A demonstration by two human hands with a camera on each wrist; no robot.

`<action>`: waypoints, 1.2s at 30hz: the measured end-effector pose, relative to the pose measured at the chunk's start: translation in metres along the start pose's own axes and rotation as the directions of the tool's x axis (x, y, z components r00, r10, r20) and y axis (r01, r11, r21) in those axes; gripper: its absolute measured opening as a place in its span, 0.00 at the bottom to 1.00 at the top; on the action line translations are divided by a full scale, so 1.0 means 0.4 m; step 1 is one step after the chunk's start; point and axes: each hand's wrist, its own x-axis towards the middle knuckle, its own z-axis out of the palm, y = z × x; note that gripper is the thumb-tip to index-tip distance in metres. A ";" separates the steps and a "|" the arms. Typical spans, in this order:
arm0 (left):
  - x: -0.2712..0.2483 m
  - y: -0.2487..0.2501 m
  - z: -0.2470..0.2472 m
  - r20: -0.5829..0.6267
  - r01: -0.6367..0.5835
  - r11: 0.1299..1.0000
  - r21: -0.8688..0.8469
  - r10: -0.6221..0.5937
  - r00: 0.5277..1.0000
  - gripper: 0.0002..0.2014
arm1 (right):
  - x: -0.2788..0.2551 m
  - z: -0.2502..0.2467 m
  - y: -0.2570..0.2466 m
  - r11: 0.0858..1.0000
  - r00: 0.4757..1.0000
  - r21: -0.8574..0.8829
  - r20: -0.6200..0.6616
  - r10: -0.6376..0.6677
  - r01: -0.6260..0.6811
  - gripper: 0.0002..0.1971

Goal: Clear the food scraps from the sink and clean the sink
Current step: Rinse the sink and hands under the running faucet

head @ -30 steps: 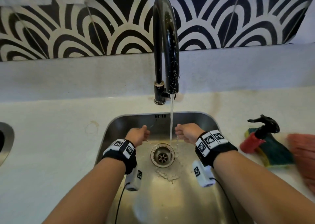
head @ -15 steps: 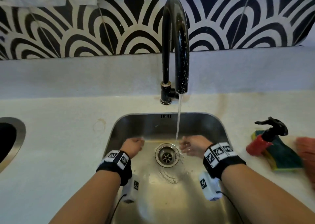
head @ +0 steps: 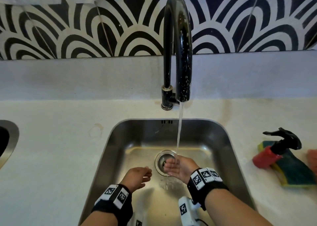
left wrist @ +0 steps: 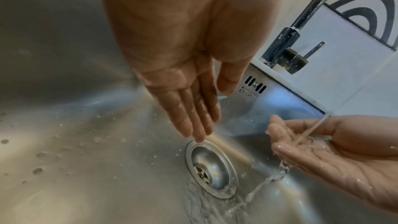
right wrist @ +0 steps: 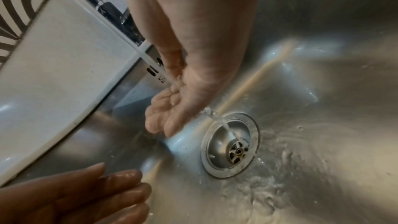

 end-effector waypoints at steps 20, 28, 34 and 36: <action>0.065 -0.054 -0.071 -0.060 -0.096 0.643 0.760 0.216 0.975 0.15 | 0.044 0.113 -0.318 0.931 0.974 -0.287 0.096 -0.208 0.227 0.16; 0.050 -0.035 -0.056 -0.036 -0.134 0.659 0.740 0.237 0.971 0.15 | 0.022 -0.033 -0.134 0.988 0.999 -0.149 -0.012 -0.051 0.049 0.15; 0.036 -0.042 -0.029 -0.027 -0.138 0.639 0.757 0.240 0.970 0.16 | 0.002 -0.033 -0.017 0.996 0.997 -0.065 0.032 0.068 -0.065 0.16; 0.033 -0.042 -0.022 -0.024 -0.137 0.628 0.766 0.242 0.970 0.16 | 0.007 -0.019 0.001 0.996 0.995 -0.010 0.043 0.091 -0.091 0.16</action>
